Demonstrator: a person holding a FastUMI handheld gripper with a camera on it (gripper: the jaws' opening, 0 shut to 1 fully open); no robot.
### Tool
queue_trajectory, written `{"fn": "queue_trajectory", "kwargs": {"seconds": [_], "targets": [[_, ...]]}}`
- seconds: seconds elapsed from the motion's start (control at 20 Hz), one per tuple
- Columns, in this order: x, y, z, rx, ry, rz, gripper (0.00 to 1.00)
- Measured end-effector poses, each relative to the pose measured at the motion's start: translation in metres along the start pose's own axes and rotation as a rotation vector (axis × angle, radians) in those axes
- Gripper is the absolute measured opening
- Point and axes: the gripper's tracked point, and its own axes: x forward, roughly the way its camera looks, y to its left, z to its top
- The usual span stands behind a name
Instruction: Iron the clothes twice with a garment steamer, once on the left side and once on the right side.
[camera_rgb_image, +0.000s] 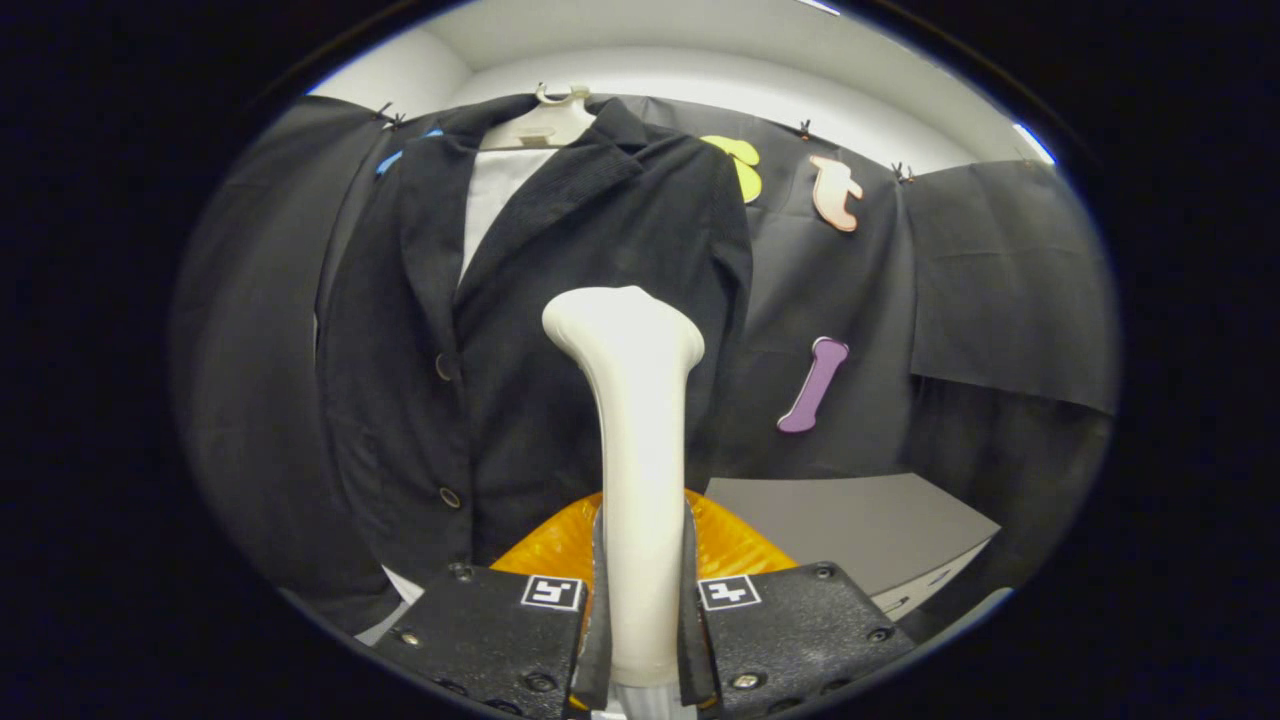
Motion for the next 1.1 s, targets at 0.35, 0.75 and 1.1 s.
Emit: {"fn": "queue_trajectory", "kwargs": {"seconds": [0.35,0.75,1.1], "targets": [[-0.003,0.016,-0.034,-0.040,0.035,0.000,0.29],[0.000,0.027,-0.074,-0.106,0.058,-0.016,0.29],[-0.003,0.033,-0.108,-0.131,0.092,-0.016,0.29]]}}
